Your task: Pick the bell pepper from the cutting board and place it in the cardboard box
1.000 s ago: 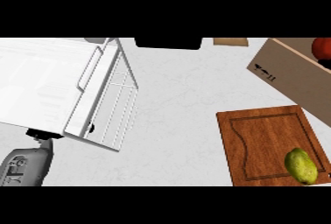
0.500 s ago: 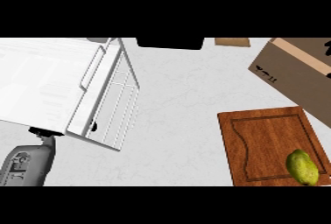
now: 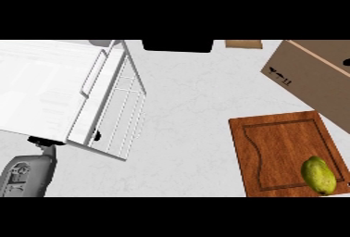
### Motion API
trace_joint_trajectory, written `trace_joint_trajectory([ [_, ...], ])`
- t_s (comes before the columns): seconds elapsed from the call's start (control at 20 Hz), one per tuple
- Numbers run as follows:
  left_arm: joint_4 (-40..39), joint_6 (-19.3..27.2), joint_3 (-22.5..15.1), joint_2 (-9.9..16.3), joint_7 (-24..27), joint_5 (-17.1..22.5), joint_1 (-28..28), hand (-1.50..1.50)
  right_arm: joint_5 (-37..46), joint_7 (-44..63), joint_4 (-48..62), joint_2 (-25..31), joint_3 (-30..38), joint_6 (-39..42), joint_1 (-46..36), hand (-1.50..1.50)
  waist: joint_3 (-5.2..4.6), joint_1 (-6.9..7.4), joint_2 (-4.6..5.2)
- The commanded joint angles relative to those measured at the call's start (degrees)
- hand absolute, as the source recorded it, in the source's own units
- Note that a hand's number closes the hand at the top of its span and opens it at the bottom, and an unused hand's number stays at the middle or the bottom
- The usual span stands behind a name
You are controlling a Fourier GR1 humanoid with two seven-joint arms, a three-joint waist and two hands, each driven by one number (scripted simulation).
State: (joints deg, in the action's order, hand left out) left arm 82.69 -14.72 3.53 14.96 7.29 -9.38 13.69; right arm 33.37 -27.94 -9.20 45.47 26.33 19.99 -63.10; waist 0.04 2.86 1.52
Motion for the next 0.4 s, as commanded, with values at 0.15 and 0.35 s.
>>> trace_joint_trajectory([
  [0.15, 3.07, -0.15, -1.83, -2.53, -0.56, 0.65, 2.29, 0.00, -13.66, 5.31, 5.75, 4.05, 14.33, -0.15, 0.74, -1.50, 0.45, 0.30, 0.20],
  [0.35, 1.89, 0.31, -1.99, -2.52, 0.08, -0.59, 2.84, 0.00, -15.11, 5.80, 4.60, 6.33, 15.70, -0.63, 2.61, -1.50, 0.43, 0.92, 0.71],
])
